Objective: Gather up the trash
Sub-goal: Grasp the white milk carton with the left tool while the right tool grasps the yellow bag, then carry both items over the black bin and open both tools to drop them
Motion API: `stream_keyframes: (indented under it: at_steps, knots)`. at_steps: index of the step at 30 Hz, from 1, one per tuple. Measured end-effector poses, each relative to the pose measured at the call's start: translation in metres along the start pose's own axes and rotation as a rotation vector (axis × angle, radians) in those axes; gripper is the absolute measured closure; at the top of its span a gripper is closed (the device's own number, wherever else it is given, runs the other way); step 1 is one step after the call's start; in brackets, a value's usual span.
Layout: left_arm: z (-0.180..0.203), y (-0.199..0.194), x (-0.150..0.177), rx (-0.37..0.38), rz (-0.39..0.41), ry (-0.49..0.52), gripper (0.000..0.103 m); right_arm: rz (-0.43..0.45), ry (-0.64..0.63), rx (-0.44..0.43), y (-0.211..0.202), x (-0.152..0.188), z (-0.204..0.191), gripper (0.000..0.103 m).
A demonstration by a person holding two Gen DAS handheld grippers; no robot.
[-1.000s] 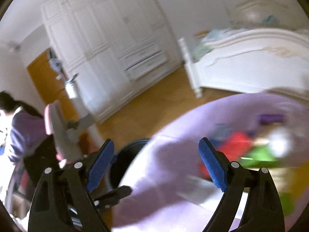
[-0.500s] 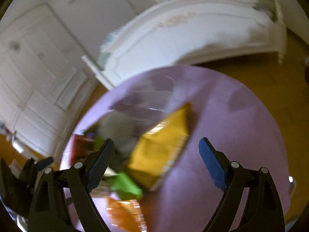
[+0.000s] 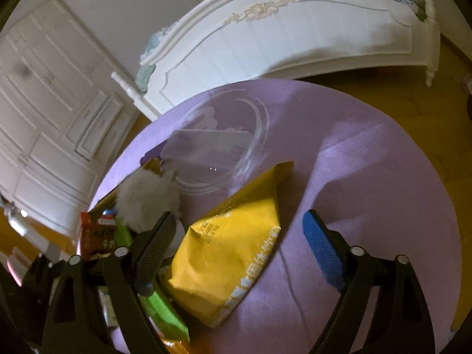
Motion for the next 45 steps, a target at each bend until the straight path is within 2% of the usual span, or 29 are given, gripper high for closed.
stream_keyframes:
  at_steps: [3,5,8,11,17,19,20,22,25,27,29,32,36,41,45]
  knots:
    - [-0.001,-0.004,0.002,0.025,0.013,-0.036,0.028,-0.004,-0.035,0.019,0.004,-0.002,-0.007,0.051]
    - [0.001,-0.007,0.003,0.050,0.018,-0.052,0.036,-0.002,-0.049,0.013,0.004,0.002,-0.007,0.052]
    - [0.011,-0.010,0.006,0.126,0.006,-0.067,0.044,0.010,-0.057,-0.014,0.000,0.005,-0.009,0.054]
    - [0.012,-0.010,0.007,0.103,-0.001,-0.065,0.044,0.033,-0.073,-0.030,-0.013,0.014,-0.009,0.054]
    - [0.008,-0.005,0.005,0.132,-0.020,-0.097,0.042,0.096,-0.114,-0.024,-0.045,0.031,-0.007,0.054]
    - [0.015,-0.007,0.006,0.166,-0.028,-0.097,0.044,0.114,-0.127,-0.023,-0.054,0.036,-0.008,0.054]
    - [0.022,-0.010,0.007,0.206,-0.032,-0.088,0.053,0.121,-0.133,-0.022,-0.057,0.037,-0.008,0.054]
    - [0.036,-0.013,0.012,0.268,-0.045,-0.069,0.062,0.135,-0.148,-0.016,-0.064,0.040,-0.008,0.054]
    - [0.050,-0.006,0.023,0.239,-0.076,-0.059,0.061,0.145,-0.168,-0.013,-0.069,0.044,-0.011,0.054]
    - [0.047,0.004,0.029,0.259,-0.092,-0.121,0.061,0.142,-0.177,-0.015,-0.071,0.050,-0.012,0.054]
    - [0.045,0.007,0.030,0.283,-0.075,-0.173,0.062,0.136,-0.185,-0.016,-0.069,0.052,-0.016,0.054]
    - [0.037,0.001,0.029,0.250,-0.019,-0.232,0.063,0.132,-0.193,-0.028,-0.068,0.053,-0.020,0.054]
    - [0.022,-0.019,0.032,0.257,0.060,-0.322,0.063,0.154,-0.210,-0.044,-0.080,0.053,-0.029,0.054]
    - [-0.014,-0.045,0.053,0.198,0.134,-0.475,0.063,0.192,-0.278,-0.083,-0.104,0.050,-0.066,0.054]
    - [-0.066,-0.068,0.091,0.097,0.183,-0.657,0.063,0.181,-0.388,-0.129,-0.108,0.054,-0.122,0.054]
Point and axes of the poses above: each gripper's, at about its wrist camera, not at the fingertips, and y roughly the way its jaws point, z to its right, x to its underside, the point moved 10 cm from there along y, roughly the way its jaws point, and after that the axes turned 12 degrees about -z, right-handed, at the moved point
